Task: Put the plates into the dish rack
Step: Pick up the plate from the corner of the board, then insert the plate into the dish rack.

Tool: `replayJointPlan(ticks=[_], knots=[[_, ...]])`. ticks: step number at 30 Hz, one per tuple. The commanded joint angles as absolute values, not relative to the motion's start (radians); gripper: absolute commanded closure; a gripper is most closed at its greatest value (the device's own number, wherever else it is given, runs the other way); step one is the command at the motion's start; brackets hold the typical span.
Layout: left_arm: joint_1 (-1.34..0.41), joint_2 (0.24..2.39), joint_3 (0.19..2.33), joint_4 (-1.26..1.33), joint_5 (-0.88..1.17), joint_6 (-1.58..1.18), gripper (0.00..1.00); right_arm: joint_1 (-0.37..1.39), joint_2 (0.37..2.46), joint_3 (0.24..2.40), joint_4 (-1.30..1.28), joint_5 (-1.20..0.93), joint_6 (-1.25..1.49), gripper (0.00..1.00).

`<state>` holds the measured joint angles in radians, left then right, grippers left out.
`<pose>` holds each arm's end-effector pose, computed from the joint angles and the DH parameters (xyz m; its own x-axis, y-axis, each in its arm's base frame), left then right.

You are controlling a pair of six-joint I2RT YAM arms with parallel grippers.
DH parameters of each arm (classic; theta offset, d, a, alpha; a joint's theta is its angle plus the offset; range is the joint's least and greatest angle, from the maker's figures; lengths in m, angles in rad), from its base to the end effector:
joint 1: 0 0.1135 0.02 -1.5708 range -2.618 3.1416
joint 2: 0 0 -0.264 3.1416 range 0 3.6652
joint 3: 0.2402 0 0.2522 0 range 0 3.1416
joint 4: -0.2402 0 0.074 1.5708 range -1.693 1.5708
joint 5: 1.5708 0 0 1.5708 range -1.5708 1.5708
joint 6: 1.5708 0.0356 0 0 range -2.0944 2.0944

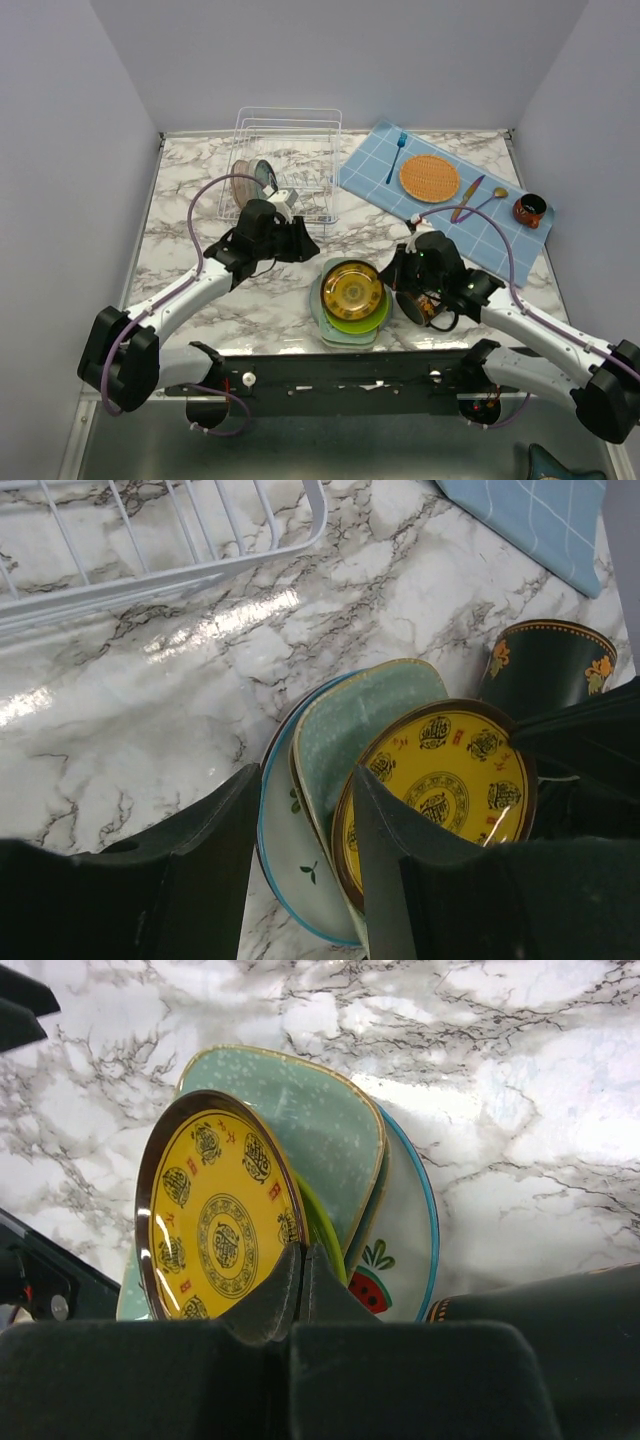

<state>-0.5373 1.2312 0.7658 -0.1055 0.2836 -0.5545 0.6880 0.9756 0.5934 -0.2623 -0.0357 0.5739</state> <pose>0.2259 -0.1462 0.2476 -0.7599 -0.1357 -0.6357 0.3453 0.7444 -0.5716 0.1608 0.1338 0.2306 -0.7463 0.0889 -0.6597 -0.2994 0.8402 0.4520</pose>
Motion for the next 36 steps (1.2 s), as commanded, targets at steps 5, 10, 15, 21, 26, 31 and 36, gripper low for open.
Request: replayJointPlan(ticks=[5,10,15,21,26,31,36], knots=[[-0.546,1.187,0.678,0.038,0.405,-0.632,0.49,0.695,0.888,0.578,-0.180,0.075,0.646,0.99],[-0.548,1.196,0.614,0.173,0.454,-0.687,0.49,0.695,0.858,0.565,-0.153,0.092,0.669,0.99],[-0.552,1.218,0.549,0.297,0.498,-0.745,0.49,0.695,0.841,0.552,-0.138,0.095,0.686,0.99],[-0.568,1.232,0.519,0.380,0.523,-0.785,0.49,0.695,0.844,0.551,-0.132,0.095,0.689,0.99],[-0.594,1.253,0.496,0.457,0.557,-0.837,0.49,0.693,0.836,0.548,-0.123,0.100,0.690,0.99],[-0.617,1.278,0.488,0.518,0.572,-0.857,0.53,0.695,0.810,0.531,-0.107,0.107,0.699,0.99],[-0.624,1.298,0.492,0.538,0.581,-0.861,0.53,0.693,0.758,0.517,-0.103,0.129,0.703,0.99]])
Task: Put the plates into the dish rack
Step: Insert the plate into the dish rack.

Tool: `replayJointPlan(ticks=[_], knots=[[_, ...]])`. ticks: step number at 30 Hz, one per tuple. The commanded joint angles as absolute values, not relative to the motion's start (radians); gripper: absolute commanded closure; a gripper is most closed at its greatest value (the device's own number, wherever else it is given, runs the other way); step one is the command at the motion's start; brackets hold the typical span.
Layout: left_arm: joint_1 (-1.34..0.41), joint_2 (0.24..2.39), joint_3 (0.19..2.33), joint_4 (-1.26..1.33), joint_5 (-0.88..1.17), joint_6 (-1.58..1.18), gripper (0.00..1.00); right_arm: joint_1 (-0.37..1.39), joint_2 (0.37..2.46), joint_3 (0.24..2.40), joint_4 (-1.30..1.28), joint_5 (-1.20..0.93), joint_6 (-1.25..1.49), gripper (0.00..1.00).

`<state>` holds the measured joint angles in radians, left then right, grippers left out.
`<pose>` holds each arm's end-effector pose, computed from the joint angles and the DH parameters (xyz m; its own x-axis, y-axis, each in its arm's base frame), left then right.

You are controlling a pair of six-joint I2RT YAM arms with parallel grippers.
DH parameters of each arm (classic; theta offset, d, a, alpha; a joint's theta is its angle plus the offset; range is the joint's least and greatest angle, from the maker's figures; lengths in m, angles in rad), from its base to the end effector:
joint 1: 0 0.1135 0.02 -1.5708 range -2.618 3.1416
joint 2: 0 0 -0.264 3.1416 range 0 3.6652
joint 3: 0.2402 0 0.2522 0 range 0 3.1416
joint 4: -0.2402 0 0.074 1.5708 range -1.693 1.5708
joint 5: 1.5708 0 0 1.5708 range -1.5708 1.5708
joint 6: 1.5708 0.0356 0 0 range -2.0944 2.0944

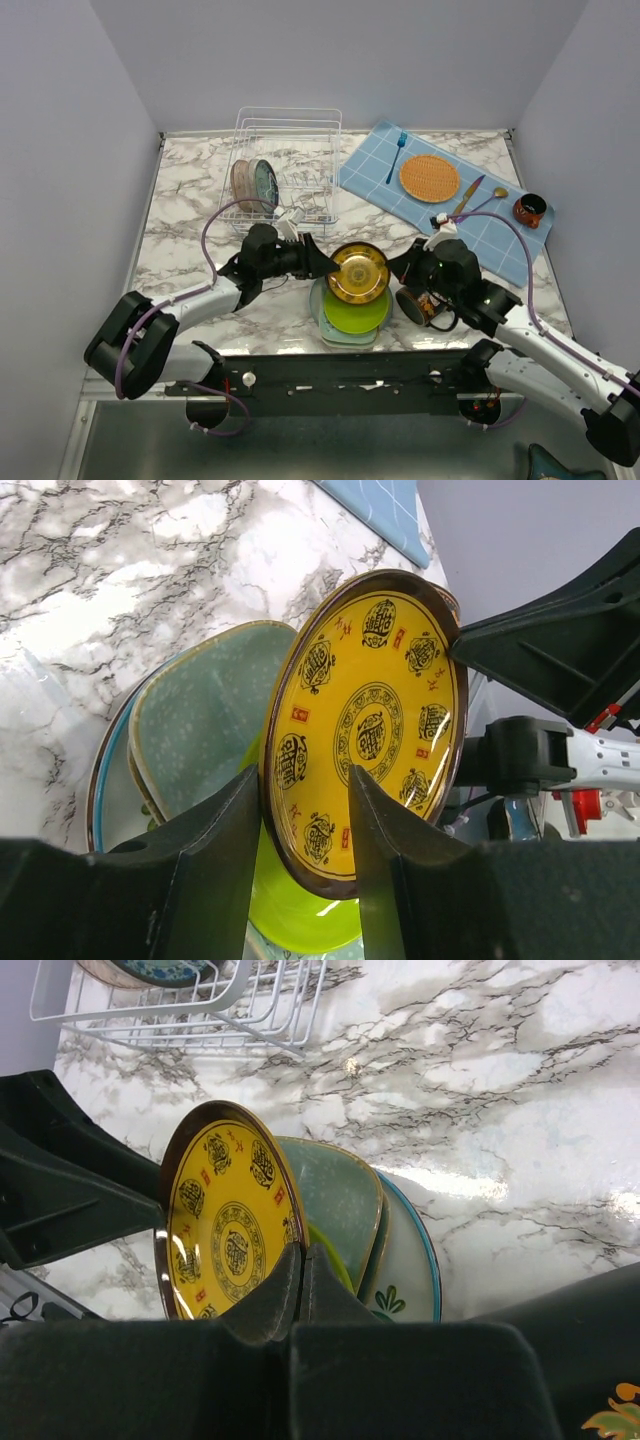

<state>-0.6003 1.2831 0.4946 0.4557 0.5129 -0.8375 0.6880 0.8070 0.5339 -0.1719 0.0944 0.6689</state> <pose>0.2043 -0.1610 0.2009 -0.8305 -0.2160 -0.5135 0.3853 0.4430 -0.8095 0.1476 0.1169 0.2488 -0.6121 0.2960 -0.7333 -0.2382 0.8152 0.5279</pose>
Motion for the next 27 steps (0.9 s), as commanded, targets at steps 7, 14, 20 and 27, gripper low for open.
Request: replayJointPlan(ticks=[7,14,20,27], knots=[[-0.630,1.333,0.494,0.563,0.588,-0.865,0.54,0.693,0.735,0.525,-0.110,0.133,0.699,0.99],[-0.632,1.356,0.499,0.565,0.583,-0.856,0.54,0.693,0.729,0.534,-0.118,0.129,0.698,0.99],[-0.632,1.370,0.503,0.545,0.580,-0.831,0.54,0.693,0.724,0.541,-0.133,0.140,0.692,0.99],[-0.632,1.373,0.503,0.577,0.594,-0.848,0.62,0.693,0.727,0.535,-0.117,0.137,0.695,0.99]])
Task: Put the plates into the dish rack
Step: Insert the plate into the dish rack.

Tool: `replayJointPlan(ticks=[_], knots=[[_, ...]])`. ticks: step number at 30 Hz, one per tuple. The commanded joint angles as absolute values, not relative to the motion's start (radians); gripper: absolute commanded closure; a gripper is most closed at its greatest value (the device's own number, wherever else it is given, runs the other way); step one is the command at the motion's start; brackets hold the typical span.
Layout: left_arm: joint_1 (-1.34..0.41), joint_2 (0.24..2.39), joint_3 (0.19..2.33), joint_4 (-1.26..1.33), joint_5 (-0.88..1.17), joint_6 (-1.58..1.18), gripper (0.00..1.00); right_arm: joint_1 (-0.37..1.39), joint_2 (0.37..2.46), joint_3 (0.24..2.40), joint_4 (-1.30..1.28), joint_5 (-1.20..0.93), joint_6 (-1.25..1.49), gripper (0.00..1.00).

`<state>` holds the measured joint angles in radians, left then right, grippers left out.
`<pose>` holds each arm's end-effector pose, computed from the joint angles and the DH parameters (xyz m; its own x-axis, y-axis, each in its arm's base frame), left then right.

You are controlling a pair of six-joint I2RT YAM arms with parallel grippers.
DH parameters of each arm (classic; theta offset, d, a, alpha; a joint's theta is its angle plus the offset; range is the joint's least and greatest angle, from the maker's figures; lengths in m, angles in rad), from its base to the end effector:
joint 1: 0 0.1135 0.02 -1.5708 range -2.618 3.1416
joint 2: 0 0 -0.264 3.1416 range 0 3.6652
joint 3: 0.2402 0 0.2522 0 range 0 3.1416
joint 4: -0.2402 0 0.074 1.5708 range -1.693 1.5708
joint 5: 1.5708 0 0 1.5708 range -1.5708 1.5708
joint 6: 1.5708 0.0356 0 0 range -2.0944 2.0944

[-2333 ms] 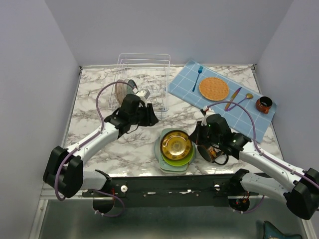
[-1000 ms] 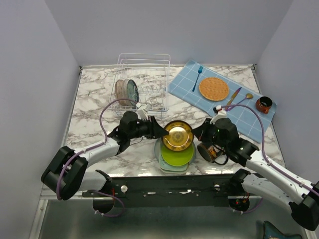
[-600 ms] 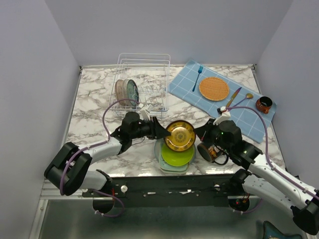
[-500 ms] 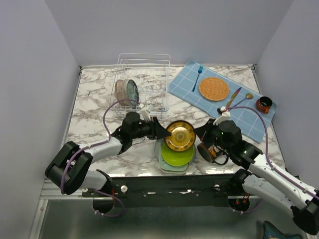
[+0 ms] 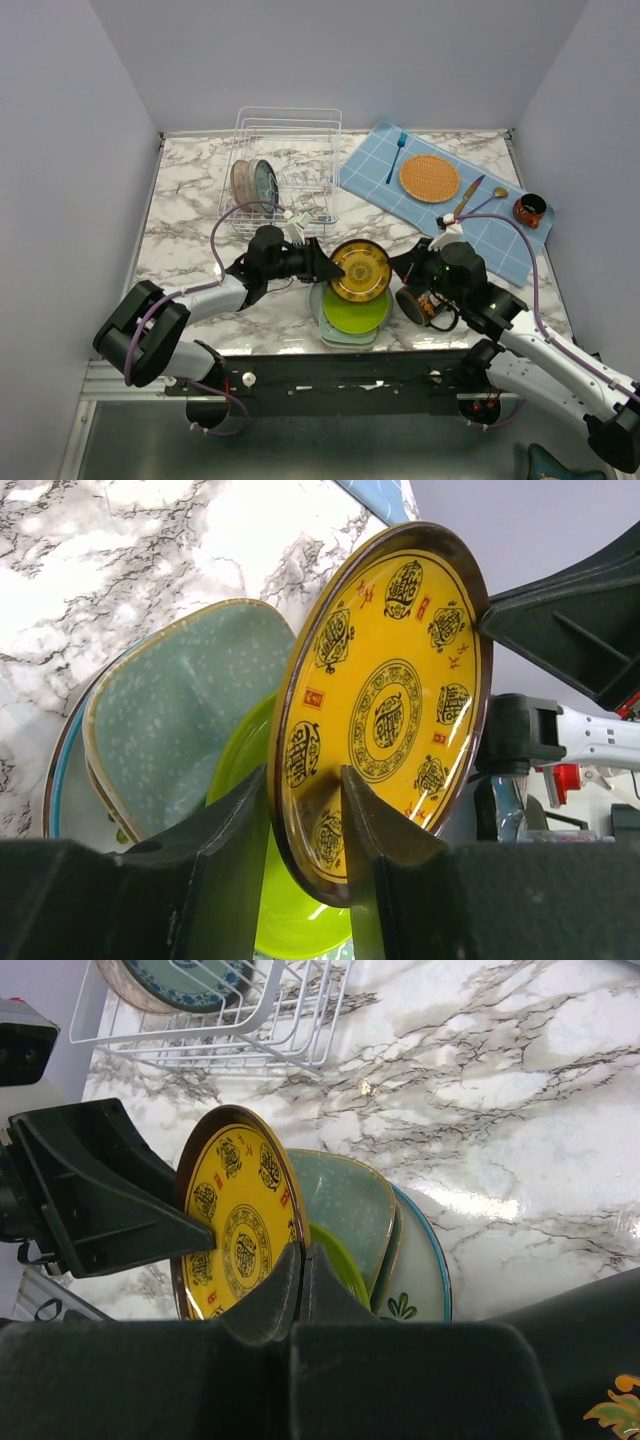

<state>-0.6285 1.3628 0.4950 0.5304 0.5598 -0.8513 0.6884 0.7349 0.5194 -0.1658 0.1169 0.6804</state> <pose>0.2056 -0.1728 0.1892 -0.8560 -0.1657 -0.4896 0.3940 0.4039 -0.8256 0.1399 0.1097 0.2560 -0.5677 0.3420 -0.7488 -0.2447 0.7984 0.5502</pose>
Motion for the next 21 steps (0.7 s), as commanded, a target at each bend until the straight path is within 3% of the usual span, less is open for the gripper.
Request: replayJointPlan(ticks=[1,7,11,12,13,15,16,19,21], knots=[[-0.632,1.371,0.500,0.586,0.601,-0.853,0.71,0.693,0.733,0.535,-0.115,0.135,0.696,0.99],[-0.632,1.367,0.486,0.638,0.621,-0.884,0.96,0.693,0.747,0.529,-0.107,0.127,0.703,0.99],[-0.632,1.364,0.486,0.666,0.637,-0.902,1.00,0.693,0.746,0.526,-0.115,0.132,0.701,0.93],[-0.632,1.362,0.489,0.661,0.635,-0.903,1.00,0.695,0.746,0.529,-0.126,0.138,0.698,0.88],[-0.632,1.355,0.492,0.657,0.635,-0.904,1.00,0.693,0.744,0.532,-0.132,0.141,0.698,0.69],[-0.632,1.350,0.506,0.634,0.632,-0.900,1.00,0.693,0.733,0.538,-0.156,0.169,0.695,0.46],[-0.632,1.341,0.511,0.621,0.630,-0.887,1.00,0.693,0.726,0.541,-0.163,0.181,0.693,0.29],[-0.632,1.318,0.526,0.557,0.612,-0.861,1.00,0.693,0.681,0.557,-0.207,0.236,0.699,0.14],[-0.632,1.305,0.534,0.514,0.600,-0.841,1.00,0.693,0.641,0.560,-0.230,0.287,0.703,0.11]])
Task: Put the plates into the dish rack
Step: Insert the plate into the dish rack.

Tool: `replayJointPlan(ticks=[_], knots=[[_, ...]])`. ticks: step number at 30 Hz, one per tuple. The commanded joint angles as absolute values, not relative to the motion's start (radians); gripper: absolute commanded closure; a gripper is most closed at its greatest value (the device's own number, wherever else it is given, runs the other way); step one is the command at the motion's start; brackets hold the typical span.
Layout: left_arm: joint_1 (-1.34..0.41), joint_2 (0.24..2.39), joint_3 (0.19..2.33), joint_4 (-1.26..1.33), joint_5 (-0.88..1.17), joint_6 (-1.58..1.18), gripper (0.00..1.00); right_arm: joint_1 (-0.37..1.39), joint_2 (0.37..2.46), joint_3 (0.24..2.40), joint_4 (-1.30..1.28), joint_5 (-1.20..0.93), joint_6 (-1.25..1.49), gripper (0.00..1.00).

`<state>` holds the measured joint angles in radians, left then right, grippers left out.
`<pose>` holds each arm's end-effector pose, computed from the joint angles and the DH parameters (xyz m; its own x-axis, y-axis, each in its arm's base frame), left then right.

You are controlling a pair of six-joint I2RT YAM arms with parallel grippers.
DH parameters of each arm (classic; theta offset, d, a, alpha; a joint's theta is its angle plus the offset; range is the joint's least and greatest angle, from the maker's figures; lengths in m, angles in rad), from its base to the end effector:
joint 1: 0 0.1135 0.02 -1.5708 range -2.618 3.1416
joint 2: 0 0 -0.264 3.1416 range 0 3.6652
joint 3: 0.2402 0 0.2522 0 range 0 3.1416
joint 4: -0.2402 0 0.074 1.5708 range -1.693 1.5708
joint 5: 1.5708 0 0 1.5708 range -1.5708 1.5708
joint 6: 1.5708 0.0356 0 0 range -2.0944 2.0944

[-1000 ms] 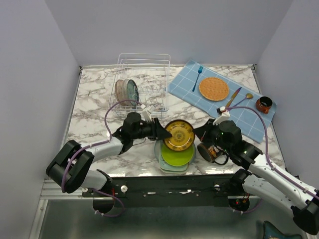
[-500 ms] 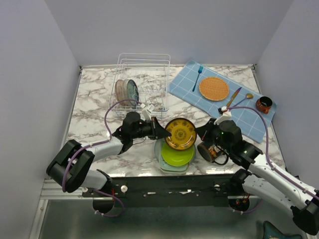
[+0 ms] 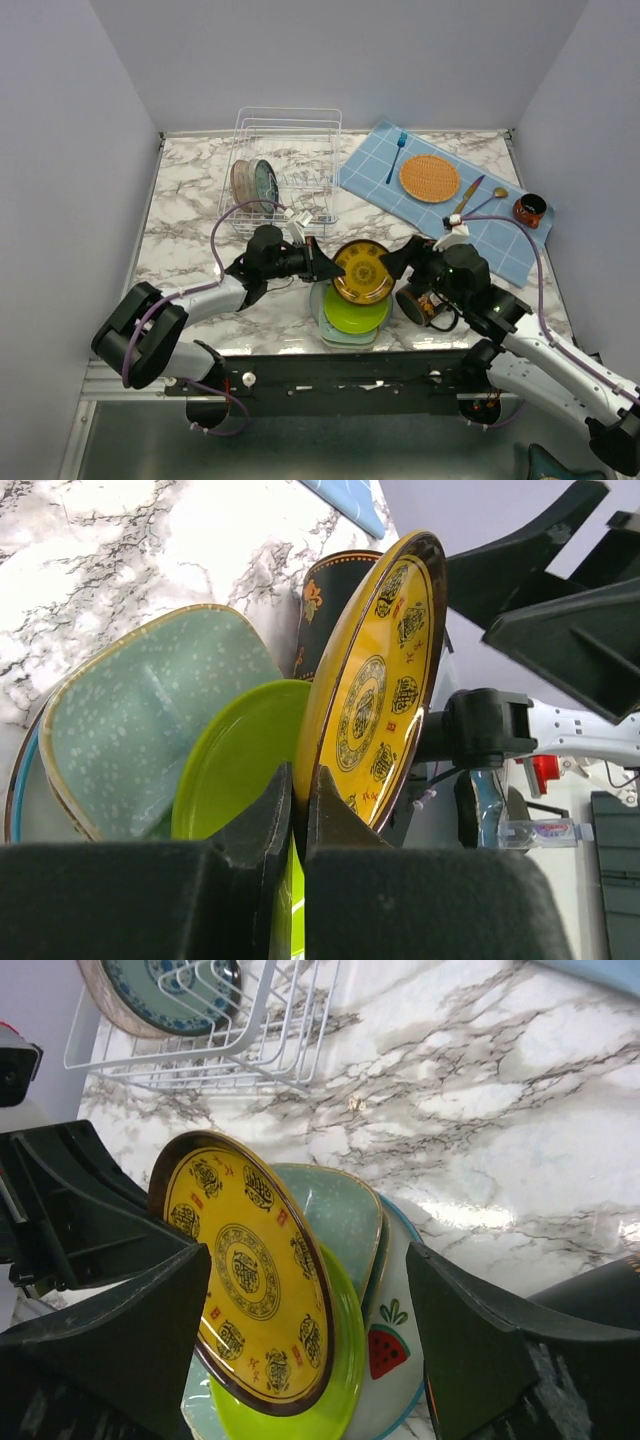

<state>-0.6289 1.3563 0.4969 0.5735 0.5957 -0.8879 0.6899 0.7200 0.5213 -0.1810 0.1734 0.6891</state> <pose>0.2053 -0.1741 0.1959 -0.8594 -0.1689 -0.4827 0.4051 0.3513 -0.8441 0.1387 0.1065 0.2576 -0.5407 0.3659 -0.7575 -0.2067 0.8151 0.5412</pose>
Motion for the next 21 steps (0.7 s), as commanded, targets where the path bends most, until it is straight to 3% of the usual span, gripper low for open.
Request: replayJointPlan(ticks=[1,10,21], knots=[[-0.632,1.292,0.537,0.499,0.583,-0.835,1.00,0.693,0.620,0.560,-0.236,0.305,0.704,0.09],[-0.627,1.198,0.785,0.091,0.342,-0.651,1.00,0.693,0.410,0.580,-0.305,0.454,0.666,0.08],[-0.623,1.317,1.343,-0.456,-0.394,-0.321,1.00,0.693,0.380,0.607,-0.374,0.453,0.667,0.08]])
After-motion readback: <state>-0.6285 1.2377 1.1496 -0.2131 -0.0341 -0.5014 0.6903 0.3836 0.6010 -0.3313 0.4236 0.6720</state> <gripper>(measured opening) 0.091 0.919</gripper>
